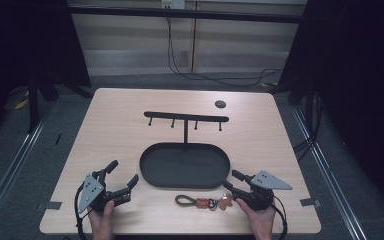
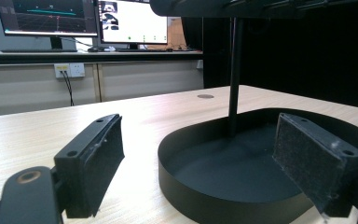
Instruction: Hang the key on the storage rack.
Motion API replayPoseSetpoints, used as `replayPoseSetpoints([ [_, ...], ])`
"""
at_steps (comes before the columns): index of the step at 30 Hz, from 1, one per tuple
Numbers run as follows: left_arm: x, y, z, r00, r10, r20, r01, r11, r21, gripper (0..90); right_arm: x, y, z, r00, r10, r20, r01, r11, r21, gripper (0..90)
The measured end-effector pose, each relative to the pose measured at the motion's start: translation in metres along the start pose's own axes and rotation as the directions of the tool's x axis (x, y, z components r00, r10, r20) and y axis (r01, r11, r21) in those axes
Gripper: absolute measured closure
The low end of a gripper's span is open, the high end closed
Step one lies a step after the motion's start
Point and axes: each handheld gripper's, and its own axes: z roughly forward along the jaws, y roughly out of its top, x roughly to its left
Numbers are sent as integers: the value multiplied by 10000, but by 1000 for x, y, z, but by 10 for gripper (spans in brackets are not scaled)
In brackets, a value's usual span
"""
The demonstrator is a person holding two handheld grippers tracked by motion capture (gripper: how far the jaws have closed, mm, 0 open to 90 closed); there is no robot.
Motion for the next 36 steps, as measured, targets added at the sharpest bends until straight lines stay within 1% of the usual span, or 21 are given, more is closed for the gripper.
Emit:
replayPoseSetpoints([
  [2,0,0,0,10000,43,6,-43,10000,31,157,3,5,2,9995,-44,-309,50,9998,195,514],
  [4,0,0,0,10000,-1,1,1,10000,11,157,4,8,7,9966,223,-799,-191,9990,415,481],
  [5,0,0,0,10000,-1,3,1,10000,0,157,4,8,9,9950,253,-970,-204,9985,515,496],
  [7,0,0,0,10000,57,14,-57,10000,32,157,5,9,13,9944,159,-1043,-90,9978,664,508],
  [9,0,0,0,10000,61,7,-61,10000,41,157,7,9,16,9900,254,-1385,-154,9972,730,540],
  [11,0,0,0,10000,58,4,-58,10000,38,157,9,12,19,9896,276,-1414,-136,9950,993,566],
  [12,0,0,0,10000,50,6,-50,10000,35,157,10,13,20,9866,280,-1606,-112,9945,1043,576],
  [14,0,0,0,10000,61,3,-61,10000,37,157,12,17,24,9841,304,-1752,-39,9887,1498,582],
  [16,0,0,0,10000,52,7,-52,10000,42,157,15,21,29,9775,249,-2093,149,9823,1866,581],
  [18,0,0,0,10000,55,11,-55,10000,35,157,19,25,34,9679,211,-2504,388,9720,2319,568],
  [21,0,0,0,10000,92,19,-92,9999,57,157,23,30,43,9432,202,-3315,741,9602,2693,535],
  [24,1,0,-1,9999,99,26,-99,9999,59,157,28,35,52,9388,5,-3445,1167,9405,3192,526],
  [26,0,0,-1,9999,99,22,-99,9999,55,157,32,38,56,9335,-56,-3585,1351,9317,3373,527],
  [29,0,0,-1,9999,99,20,-99,9999,55,157,37,43,61,9320,-204,-3618,1591,9201,3579,525],
  [30,0,0,-1,9999,101,24,-101,9999,52,157,39,44,63,9320,-239,-3617,1661,9151,3675,537],
  [31,0,0,-1,9999,97,24,-97,9999,53,157,40,45,65,9290,-277,-3690,1752,9112,3728,593],
  [32,1,0,-1,9999,103,23,-103,9999,55,157,41,46,67,9224,-381,-3843,1951,9049,3784,617],
  [33,0,0,-1,9999,97,26,-97,9999,52,157,42,47,69,9202,-424,-3892,2043,9001,3849,625],
  [34,1,0,-1,9999,101,28,-101,9999,55,157,43,48,71,9183,-459,-3933,2150,8919,3979,634],
  [35,0,0,-1,9999,98,24,-98,9999,51,157,44,48,73,9180,-437,-3941,2233,8782,4229,646],
  [36,1,0,-1,9999,101,23,-101,9999,55,157,45,49,76,9222,-418,-3844,2271,8631,4511,650],
])
